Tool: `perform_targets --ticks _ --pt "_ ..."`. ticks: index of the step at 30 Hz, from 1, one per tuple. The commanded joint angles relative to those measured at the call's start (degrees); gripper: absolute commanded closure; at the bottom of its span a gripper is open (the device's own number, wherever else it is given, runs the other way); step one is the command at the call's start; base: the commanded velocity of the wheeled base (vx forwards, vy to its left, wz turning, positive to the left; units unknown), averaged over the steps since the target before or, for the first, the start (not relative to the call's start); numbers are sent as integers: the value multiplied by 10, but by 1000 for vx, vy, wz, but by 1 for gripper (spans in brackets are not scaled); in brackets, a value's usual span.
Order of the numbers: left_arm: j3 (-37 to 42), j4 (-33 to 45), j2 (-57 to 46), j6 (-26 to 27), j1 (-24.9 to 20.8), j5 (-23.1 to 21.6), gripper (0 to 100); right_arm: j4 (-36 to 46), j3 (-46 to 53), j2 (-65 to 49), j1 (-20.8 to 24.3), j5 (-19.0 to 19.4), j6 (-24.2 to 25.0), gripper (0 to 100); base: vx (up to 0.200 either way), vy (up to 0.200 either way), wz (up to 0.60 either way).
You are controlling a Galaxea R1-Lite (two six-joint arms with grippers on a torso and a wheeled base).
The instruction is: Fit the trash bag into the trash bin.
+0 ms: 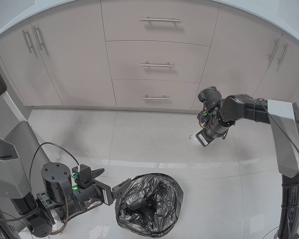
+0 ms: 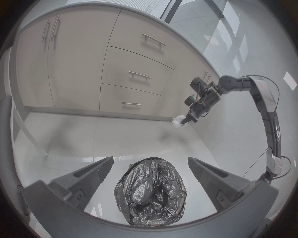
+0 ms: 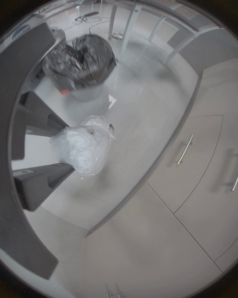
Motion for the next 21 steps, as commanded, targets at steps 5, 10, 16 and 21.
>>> perform_targets --ticks 5,10,16,21 --pt "16 7 -84 1 -24 -11 0 233 0 -144 149 -1 192 100 0 0 0" --pt "16 12 -127 2 -26 -11 0 260 0 -140 200 -1 247 100 0 0 0" --pt "8 19 -180 0 -25 -10 0 290 0 -104 245 0 286 100 0 0 0" --pt "-13 22 -197 -2 0 5 0 304 0 -59 261 0 315 100 0 0 0"
